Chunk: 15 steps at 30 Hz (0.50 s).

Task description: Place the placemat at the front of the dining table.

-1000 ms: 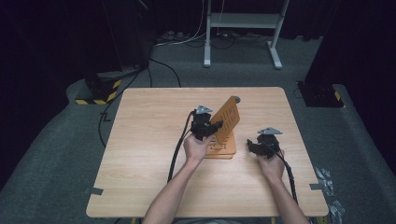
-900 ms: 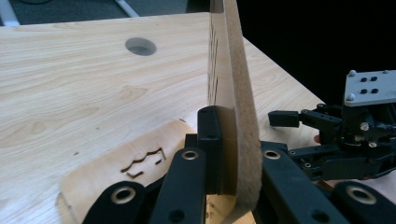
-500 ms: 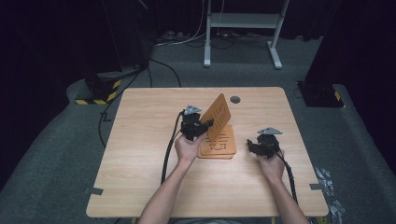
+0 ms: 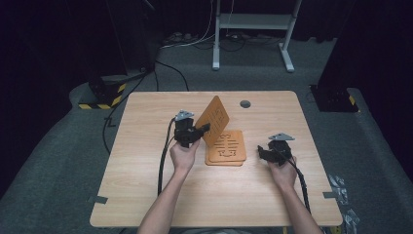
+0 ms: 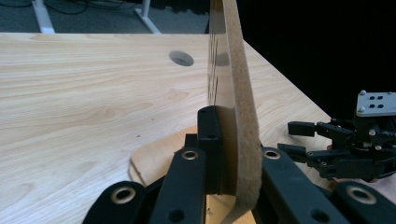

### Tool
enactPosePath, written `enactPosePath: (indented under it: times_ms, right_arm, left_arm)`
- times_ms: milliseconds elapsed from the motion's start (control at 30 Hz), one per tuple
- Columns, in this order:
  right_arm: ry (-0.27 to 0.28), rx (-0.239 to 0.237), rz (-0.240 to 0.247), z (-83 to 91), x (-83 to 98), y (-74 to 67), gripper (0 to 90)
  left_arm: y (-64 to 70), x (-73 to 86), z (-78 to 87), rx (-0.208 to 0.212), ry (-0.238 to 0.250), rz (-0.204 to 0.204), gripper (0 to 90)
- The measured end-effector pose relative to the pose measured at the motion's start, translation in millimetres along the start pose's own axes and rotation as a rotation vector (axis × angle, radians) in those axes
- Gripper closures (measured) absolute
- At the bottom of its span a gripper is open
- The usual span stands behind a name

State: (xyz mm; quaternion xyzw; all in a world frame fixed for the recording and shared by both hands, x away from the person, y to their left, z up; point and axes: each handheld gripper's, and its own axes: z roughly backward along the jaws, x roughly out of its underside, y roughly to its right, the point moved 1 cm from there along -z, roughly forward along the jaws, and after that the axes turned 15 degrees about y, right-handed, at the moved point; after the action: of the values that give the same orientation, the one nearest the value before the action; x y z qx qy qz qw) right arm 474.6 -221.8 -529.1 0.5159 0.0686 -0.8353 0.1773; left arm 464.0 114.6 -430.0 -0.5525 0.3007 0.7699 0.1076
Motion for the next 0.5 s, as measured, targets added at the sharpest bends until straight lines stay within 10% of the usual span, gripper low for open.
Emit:
enactPosePath:
  times_ms: [500]
  right_arm:
    - [0.001, -0.003, 0.002, -0.4, -0.2, 0.4, 33.4]
  left_arm:
    - [-32.8, -1.9, 34.3, -0.072, 0.049, 0.032, 86.2]
